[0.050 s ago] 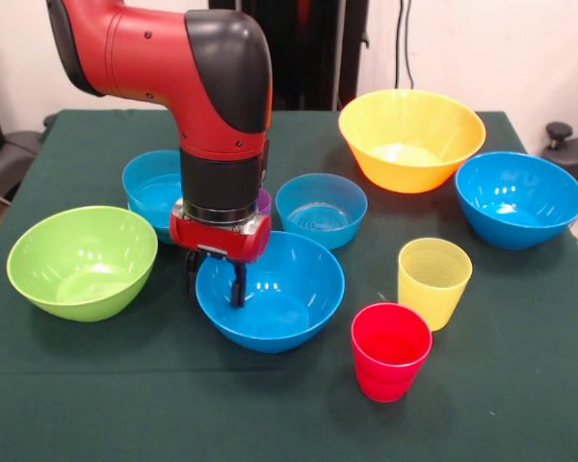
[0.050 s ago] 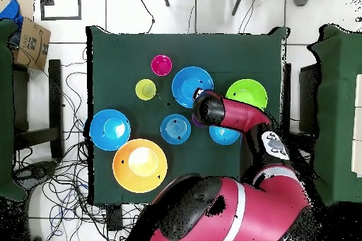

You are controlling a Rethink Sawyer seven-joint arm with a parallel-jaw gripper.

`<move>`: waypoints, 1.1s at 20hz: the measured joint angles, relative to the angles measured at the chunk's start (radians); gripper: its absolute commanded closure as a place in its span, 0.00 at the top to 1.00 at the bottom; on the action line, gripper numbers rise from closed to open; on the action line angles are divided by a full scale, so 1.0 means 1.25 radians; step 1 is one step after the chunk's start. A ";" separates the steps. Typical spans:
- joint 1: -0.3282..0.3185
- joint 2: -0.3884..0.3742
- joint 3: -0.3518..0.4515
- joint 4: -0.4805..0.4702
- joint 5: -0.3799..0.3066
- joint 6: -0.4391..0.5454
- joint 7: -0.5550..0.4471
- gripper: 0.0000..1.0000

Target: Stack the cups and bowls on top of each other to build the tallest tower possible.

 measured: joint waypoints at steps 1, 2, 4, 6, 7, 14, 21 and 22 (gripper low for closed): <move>0.000 -0.001 0.000 0.001 0.000 0.000 0.000 1.00; 0.000 -0.004 0.000 0.003 0.000 0.000 0.000 1.00; 0.002 -0.012 -0.001 0.010 0.000 0.000 0.000 0.00; 0.004 -0.016 -0.003 0.012 0.001 0.000 0.000 0.00; 0.006 -0.023 -0.003 0.014 0.000 0.000 0.000 0.00; 0.016 -0.074 -0.004 0.036 0.000 0.000 0.000 0.00; 0.016 -0.098 -0.005 0.061 0.000 0.000 0.000 0.00; 0.016 -0.101 -0.005 0.067 0.000 0.000 0.000 0.00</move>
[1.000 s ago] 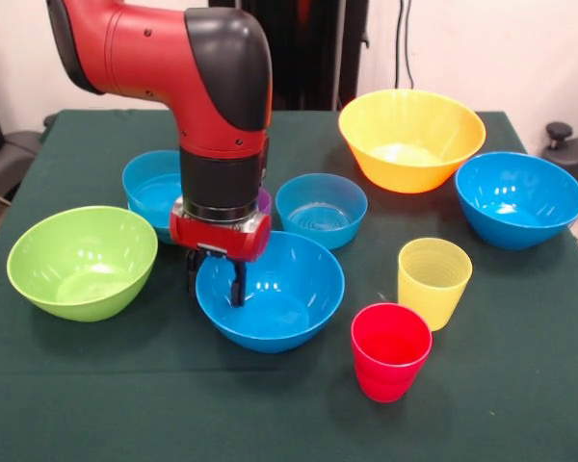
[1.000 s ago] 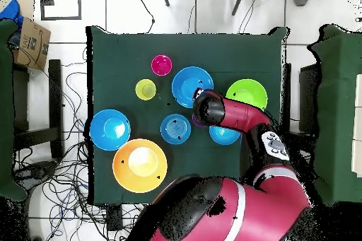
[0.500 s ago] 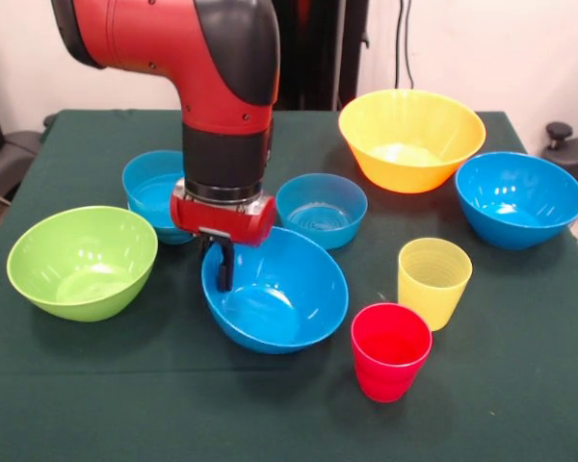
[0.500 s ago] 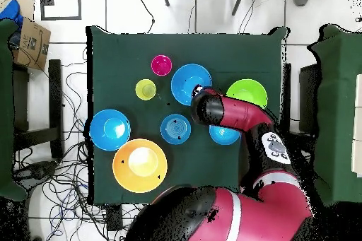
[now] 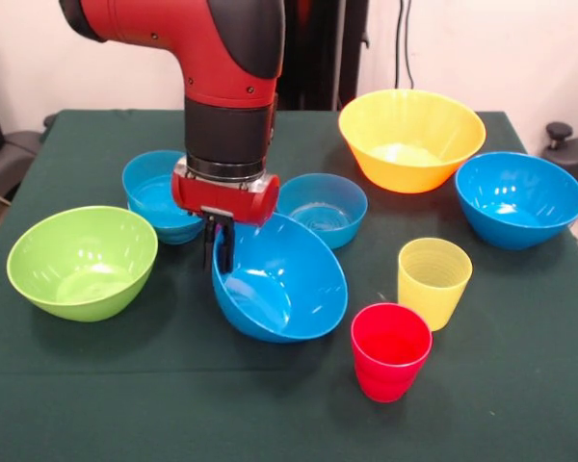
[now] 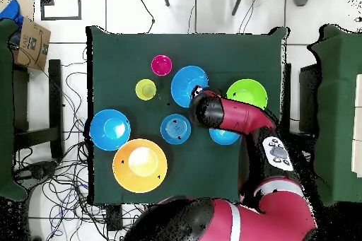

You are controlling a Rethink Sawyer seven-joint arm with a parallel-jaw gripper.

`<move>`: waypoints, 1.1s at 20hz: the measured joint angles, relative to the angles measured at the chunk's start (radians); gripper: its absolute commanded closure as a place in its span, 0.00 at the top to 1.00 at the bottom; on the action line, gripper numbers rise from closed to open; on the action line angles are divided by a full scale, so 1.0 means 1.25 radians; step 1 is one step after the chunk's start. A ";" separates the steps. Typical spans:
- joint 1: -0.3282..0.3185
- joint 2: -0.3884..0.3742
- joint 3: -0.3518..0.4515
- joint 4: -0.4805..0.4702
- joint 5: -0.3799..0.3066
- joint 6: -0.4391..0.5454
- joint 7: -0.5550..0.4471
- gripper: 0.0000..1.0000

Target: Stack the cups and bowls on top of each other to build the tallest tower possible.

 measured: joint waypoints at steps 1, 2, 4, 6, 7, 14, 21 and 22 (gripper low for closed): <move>0.000 -0.001 0.000 0.003 0.000 0.000 0.000 0.00; 0.000 -0.003 0.000 0.006 0.000 0.000 0.000 0.00; 0.000 -0.006 0.000 0.013 0.000 0.000 0.000 0.00; 0.000 -0.008 0.000 0.021 0.000 0.000 0.000 0.00; -0.001 -0.009 0.000 0.027 0.000 0.000 0.000 0.00; -0.007 -0.010 0.000 0.048 0.000 0.000 0.000 0.00; -0.019 -0.016 0.003 0.069 0.000 0.003 0.000 0.00; -0.020 -0.017 0.003 0.071 0.000 0.005 0.000 0.00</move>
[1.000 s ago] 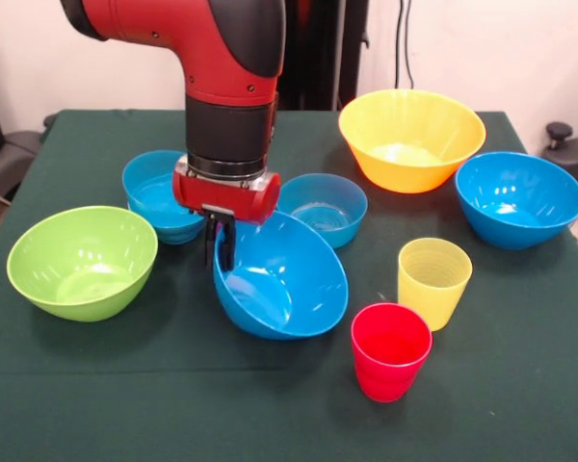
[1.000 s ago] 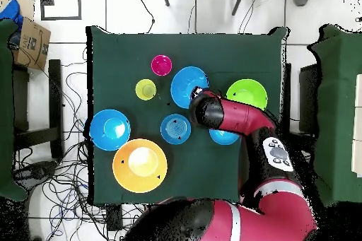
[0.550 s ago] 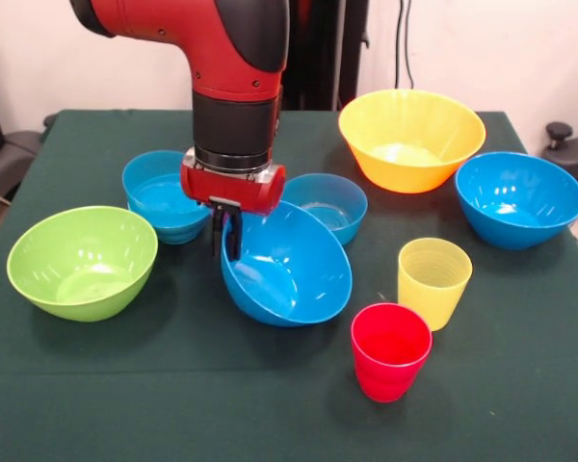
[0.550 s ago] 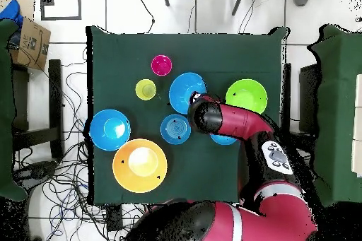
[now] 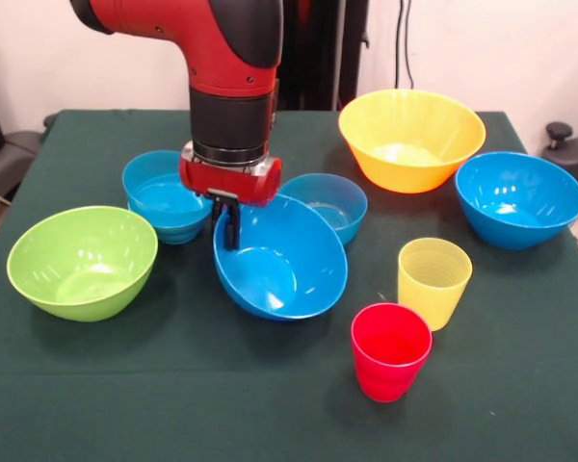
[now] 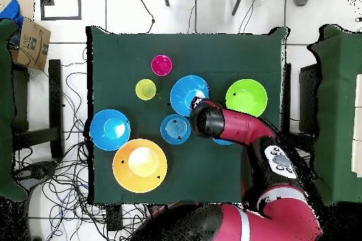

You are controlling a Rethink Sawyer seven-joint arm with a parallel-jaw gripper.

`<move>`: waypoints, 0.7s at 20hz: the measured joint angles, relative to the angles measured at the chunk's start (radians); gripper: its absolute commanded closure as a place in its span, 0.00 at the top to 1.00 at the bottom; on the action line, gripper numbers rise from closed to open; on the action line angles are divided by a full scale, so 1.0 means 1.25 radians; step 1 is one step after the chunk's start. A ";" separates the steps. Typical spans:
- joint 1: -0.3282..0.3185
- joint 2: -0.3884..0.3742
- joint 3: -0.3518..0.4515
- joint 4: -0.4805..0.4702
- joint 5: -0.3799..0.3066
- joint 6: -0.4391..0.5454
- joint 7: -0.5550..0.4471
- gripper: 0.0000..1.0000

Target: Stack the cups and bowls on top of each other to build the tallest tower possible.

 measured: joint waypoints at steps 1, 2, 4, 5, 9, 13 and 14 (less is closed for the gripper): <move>-0.001 -0.002 0.000 0.003 0.000 0.002 0.000 0.00; -0.002 -0.005 0.001 0.006 0.000 0.005 0.000 0.00; -0.005 -0.020 0.003 0.018 0.000 0.017 0.000 0.00; -0.005 -0.025 0.003 0.021 0.000 0.020 0.000 0.00; -0.014 -0.062 0.009 0.046 0.001 0.063 0.000 0.00; -0.032 -0.092 0.021 0.066 0.007 0.102 0.000 0.00; -0.037 -0.099 0.025 0.070 0.008 0.110 0.000 0.00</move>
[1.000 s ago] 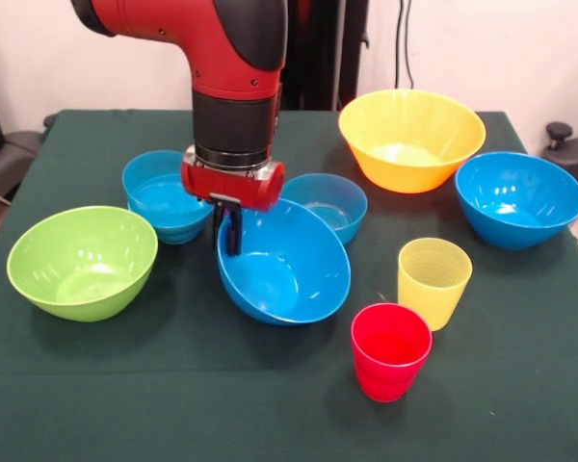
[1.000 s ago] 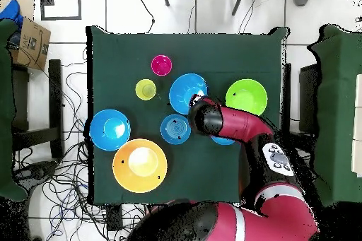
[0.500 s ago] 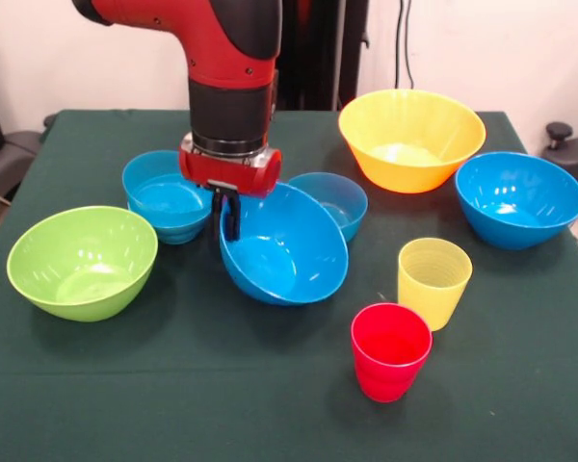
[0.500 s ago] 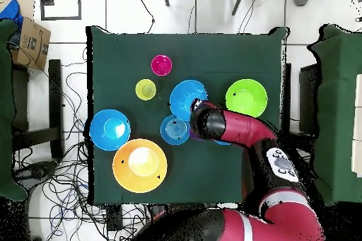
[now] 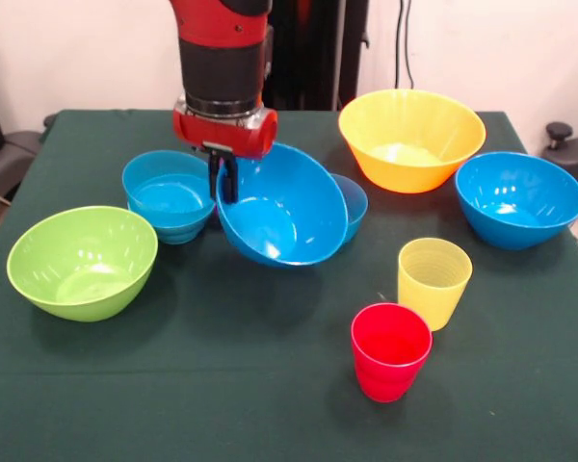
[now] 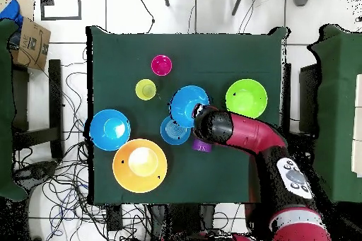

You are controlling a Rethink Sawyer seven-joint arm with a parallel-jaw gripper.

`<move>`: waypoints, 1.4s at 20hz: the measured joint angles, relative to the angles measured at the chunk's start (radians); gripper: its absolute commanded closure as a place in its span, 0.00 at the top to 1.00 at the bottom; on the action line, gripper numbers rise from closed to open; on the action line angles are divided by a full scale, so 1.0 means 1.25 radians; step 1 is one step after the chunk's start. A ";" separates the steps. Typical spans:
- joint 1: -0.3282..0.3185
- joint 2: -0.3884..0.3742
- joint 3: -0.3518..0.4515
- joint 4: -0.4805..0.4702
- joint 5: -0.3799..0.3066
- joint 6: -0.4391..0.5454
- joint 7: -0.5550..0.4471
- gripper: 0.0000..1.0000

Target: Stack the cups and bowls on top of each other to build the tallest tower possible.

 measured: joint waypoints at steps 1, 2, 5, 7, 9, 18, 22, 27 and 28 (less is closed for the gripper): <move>-0.004 -0.005 0.003 0.003 0.001 0.005 0.000 0.00; -0.016 -0.017 0.012 0.011 0.004 0.018 0.000 0.00; -0.047 -0.040 0.040 0.030 0.014 0.040 0.000 0.00; -0.058 -0.048 0.051 0.037 0.019 0.046 0.000 0.00; -0.078 -0.064 0.072 0.050 0.033 0.061 0.000 0.00; -0.129 -0.101 0.142 0.080 0.046 0.101 0.000 0.00; -0.155 -0.107 0.181 0.085 0.048 0.101 0.000 0.00; -0.182 -0.107 0.221 0.091 0.048 0.101 0.000 0.00; -0.187 -0.107 0.228 0.092 0.048 0.101 0.000 0.00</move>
